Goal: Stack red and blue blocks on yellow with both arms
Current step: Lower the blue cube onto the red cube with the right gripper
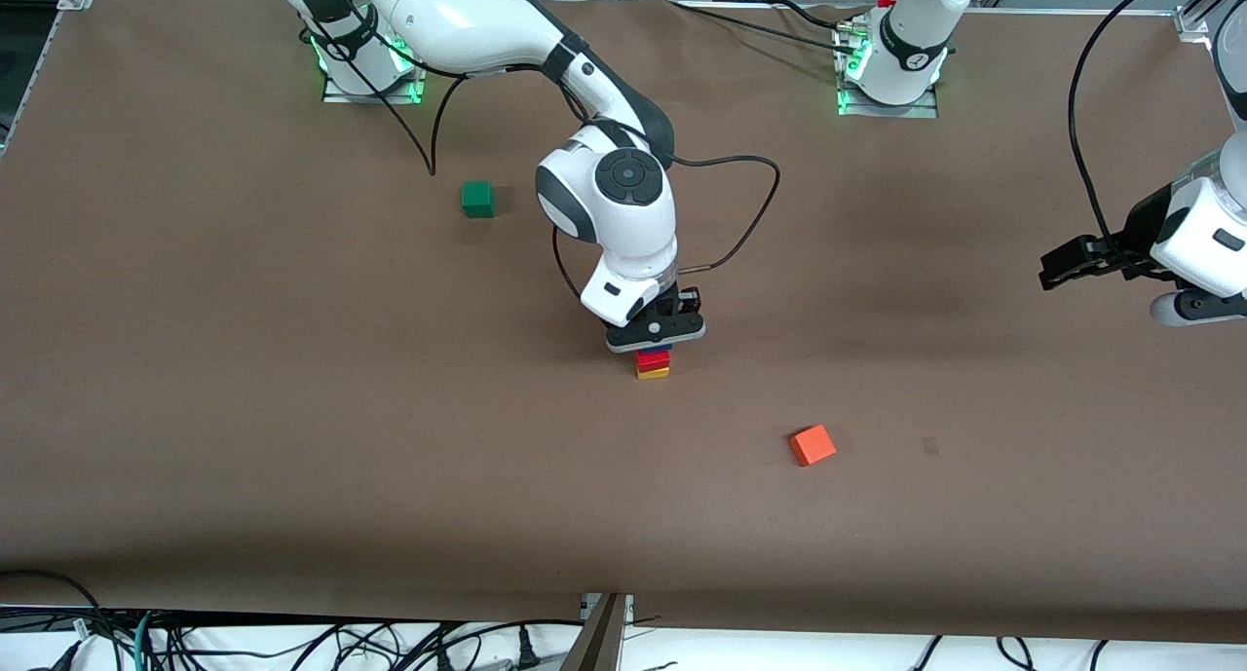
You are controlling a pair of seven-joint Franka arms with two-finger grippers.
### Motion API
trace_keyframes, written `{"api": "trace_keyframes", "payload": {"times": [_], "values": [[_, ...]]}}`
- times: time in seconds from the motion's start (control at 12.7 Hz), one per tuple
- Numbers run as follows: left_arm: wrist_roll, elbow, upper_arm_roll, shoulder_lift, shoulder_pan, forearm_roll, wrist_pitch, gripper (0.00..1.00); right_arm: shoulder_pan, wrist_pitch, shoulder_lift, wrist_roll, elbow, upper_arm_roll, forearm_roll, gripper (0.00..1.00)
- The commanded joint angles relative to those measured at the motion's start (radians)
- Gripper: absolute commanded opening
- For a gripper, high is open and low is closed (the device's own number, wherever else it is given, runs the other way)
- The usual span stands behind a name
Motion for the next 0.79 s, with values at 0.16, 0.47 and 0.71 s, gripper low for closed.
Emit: {"api": "trace_keyframes", "payload": {"times": [0.16,0.47,0.71], "values": [[0.002,0.021,-0.004,0.010,0.004,0.008,-0.001,1.00,0.000,-0.010,0.017,-0.092,0.038,-0.002,-0.048,0.39],[0.001,0.022,-0.004,0.010,0.004,0.010,-0.001,1.00,-0.004,-0.002,0.048,-0.100,0.075,-0.003,-0.048,0.40],[0.002,0.022,-0.004,0.010,0.004,0.010,-0.001,1.00,-0.004,0.001,0.057,-0.100,0.081,-0.002,-0.048,0.42]]}}
